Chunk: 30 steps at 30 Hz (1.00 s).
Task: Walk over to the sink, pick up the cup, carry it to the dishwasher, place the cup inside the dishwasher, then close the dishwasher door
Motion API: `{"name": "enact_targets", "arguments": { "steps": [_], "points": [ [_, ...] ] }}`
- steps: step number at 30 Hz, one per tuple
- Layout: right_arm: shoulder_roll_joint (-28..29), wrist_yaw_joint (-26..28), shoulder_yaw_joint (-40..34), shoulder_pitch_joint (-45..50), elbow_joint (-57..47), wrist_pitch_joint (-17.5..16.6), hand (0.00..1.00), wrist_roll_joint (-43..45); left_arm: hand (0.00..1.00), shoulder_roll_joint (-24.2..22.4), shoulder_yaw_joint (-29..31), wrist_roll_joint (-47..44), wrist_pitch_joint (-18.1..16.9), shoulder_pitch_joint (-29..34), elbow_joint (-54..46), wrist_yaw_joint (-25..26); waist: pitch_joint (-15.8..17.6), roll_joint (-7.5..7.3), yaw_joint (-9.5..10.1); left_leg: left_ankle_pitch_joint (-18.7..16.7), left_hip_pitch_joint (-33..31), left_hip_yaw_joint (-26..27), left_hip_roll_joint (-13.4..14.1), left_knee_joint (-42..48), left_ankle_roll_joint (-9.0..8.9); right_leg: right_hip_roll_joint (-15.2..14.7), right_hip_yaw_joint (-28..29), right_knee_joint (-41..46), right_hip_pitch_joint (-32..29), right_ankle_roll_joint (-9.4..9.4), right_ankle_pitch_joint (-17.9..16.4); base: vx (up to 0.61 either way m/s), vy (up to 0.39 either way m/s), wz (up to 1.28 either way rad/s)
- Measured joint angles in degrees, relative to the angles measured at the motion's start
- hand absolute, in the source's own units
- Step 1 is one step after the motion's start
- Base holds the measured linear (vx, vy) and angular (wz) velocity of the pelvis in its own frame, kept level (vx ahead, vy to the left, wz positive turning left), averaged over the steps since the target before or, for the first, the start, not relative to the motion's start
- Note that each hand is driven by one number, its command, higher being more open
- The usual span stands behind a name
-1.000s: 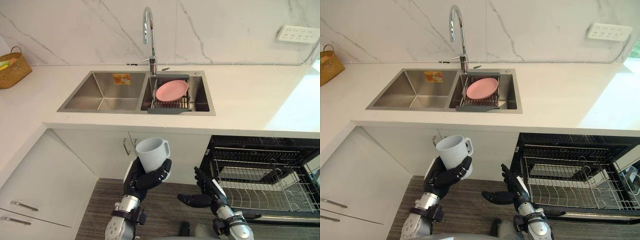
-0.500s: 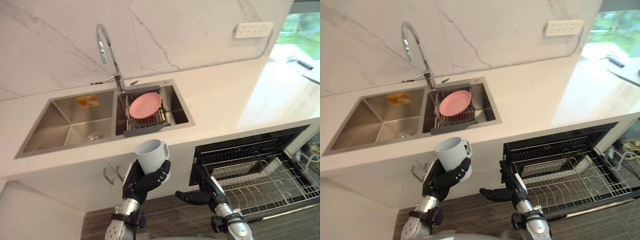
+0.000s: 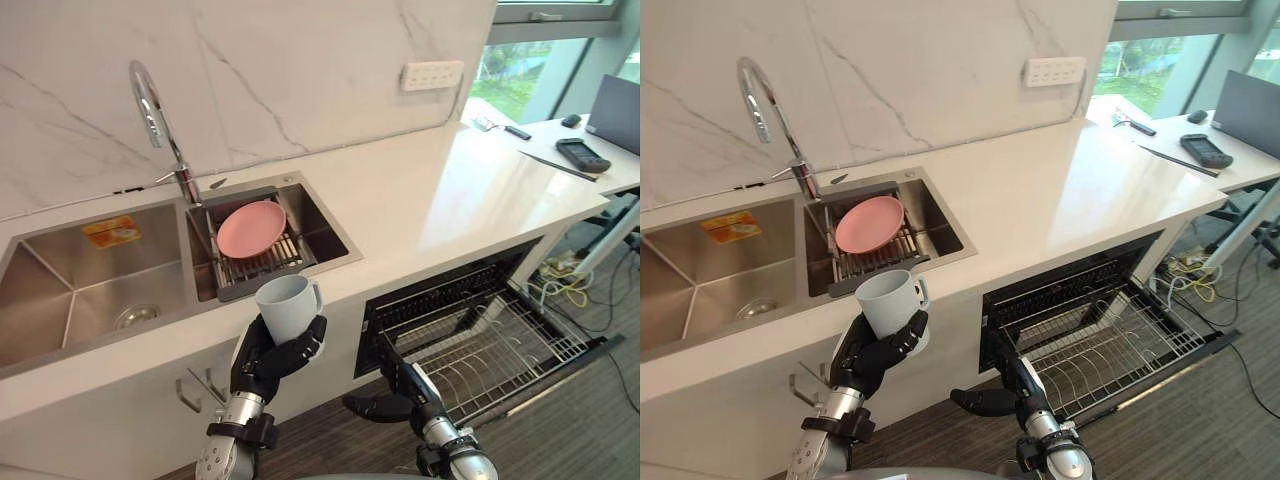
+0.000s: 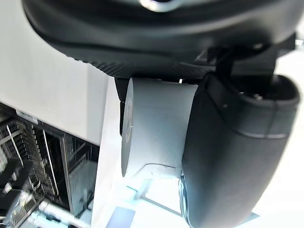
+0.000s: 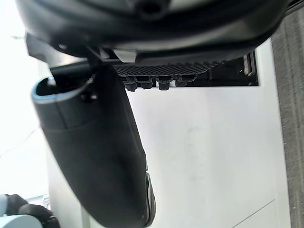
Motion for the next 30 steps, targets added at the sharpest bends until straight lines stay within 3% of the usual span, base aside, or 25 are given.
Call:
{"name": "enact_targets", "arguments": {
  "steps": [3, 4, 6, 8, 10, 12, 13, 14, 17, 25, 30],
  "points": [
    [-0.16, -0.9, -0.31, -0.29, -0.28, 0.01, 1.0, -0.02, 0.0, -0.12, -0.87, 0.07, -0.05, -1.28, 0.02, 0.28, 0.28, 0.33, 0.12, -1.58, -1.42, 1.44, 2.4, 3.43, -1.22, 1.34, -0.78, -2.43, 0.73, -0.46, -0.03, 0.0, -0.026, -0.26],
    [-0.01, -1.11, -0.28, -0.67, -0.82, 0.01, 1.0, -0.02, 0.0, -0.26, -0.61, 0.07, -0.12, -1.31, 0.02, 0.5, 1.08, 0.26, 0.6, -2.65, -2.49, 2.46, 3.84, 7.64, -2.45, 1.72, -0.73, -2.76, 1.24, -0.71, 0.12, 0.0, -0.024, -0.5],
    [-0.26, -1.31, -0.29, -0.68, -2.14, 0.0, 1.0, -0.02, 0.0, -0.18, -0.28, 0.22, -0.11, -1.18, 0.35, 0.89, 1.66, 0.29, 0.75, -2.86, -6.22, 2.72, 6.11, 17.62, -2.82, 2.4, 0.54, -3.59, 1.77, -1.34, 0.59, -0.01, -0.062, -0.45],
    [-1.46, -1.81, -0.49, -0.77, -4.13, -0.17, 1.0, -0.01, 0.0, -0.45, -0.12, 1.04, -0.11, -0.83, 0.37, 0.89, 2.07, 1.48, 1.13, -3.31, -10.03, 0.45, 8.03, 26.64, -3.12, 3.81, 3.63, -5.08, 2.34, -2.13, 1.56, 0.03, -0.014, -0.64],
    [-1.33, -1.84, -1.08, -1.06, -4.24, -0.38, 1.0, 0.0, 0.0, -0.62, -0.2, 1.08, -0.13, -0.8, 0.31, 0.74, 1.94, 1.68, 1.3, -4.55, -9.96, -2.1, 6.91, 24.06, -2.88, 3.73, 5.47, -5.27, 2.13, -2.21, 1.64, 0.09, 0.065, -0.63],
    [-0.96, -2.01, -2.02, -1.9, -4.34, -0.66, 1.0, -0.01, 0.0, -0.98, -0.21, 1.06, -0.13, -0.83, 0.26, 0.53, 1.78, 1.61, 1.16, -5.17, -9.46, -8.66, 3.99, 12.59, -3.49, 2.96, 7.88, -5.29, 1.08, -1.85, 2.58, 0.13, 0.124, -0.67],
    [-1.1, -2.01, -2.73, -2.46, -4.24, -0.74, 1.0, -0.02, 0.0, -1.62, -0.34, 1.03, -0.22, -0.68, 0.24, 0.37, 1.66, 2.24, 1.3, 1.49, -7.34, -10.63, 3.32, 4.51, -4.41, 2.92, 9.27, -4.61, -0.03, -0.7, 2.63, 0.11, 0.148, -0.6],
    [-0.79, -2.04, -3.44, -2.38, -3.98, -0.71, 1.0, -0.05, 0.0, -1.51, -1.96, 1.07, -0.64, -0.41, 0.04, -0.27, 1.63, 2.26, 1.28, 3.99, -5.6, -9.18, 2.53, 2.3, -4.37, 2.2, 10.18, -4.27, 0.12, 0.41, 2.55, 0.12, 0.148, -0.47],
    [0.27, -2.17, -3.6, -2.37, -4.03, -0.72, 1.0, -0.04, 0.0, -1.81, -4.07, 1.14, -0.73, -1.0, 0.02, -0.54, 1.62, 1.82, 0.1, 3.96, -4.92, -8.85, 1.53, 1.47, -4.27, 1.25, 10.19, -4.4, 0.42, 1.13, 2.45, 0.1, 0.113, -0.09],
    [1.36, -3.4, -3.97, 1.08, -4.06, -1.8, 1.0, 1.63, 0.0, -1.26, -4.36, 2.29, -0.77, -1.45, 0.03, 0.93, 1.04, 1.24, 0.0, 4.27, -1.77, -7.31, 1.96, -1.78, -3.91, 2.39, 10.82, -6.93, 1.95, 1.43, 2.6, 0.01, 0.005, -0.12],
    [1.91, -3.71, -6.8, 3.86, -6.43, -2.53, 1.0, 3.6, 0.0, -1.09, -3.55, 2.64, -1.33, -1.68, 0.03, 1.01, -1.45, 1.32, -0.06, 4.32, -1.5, -7.12, 2.04, -2.7, -3.84, 3.43, 11.08, -8.58, 2.22, 1.23, 3.61, 0.02, -0.014, -0.07]
  ]
}}
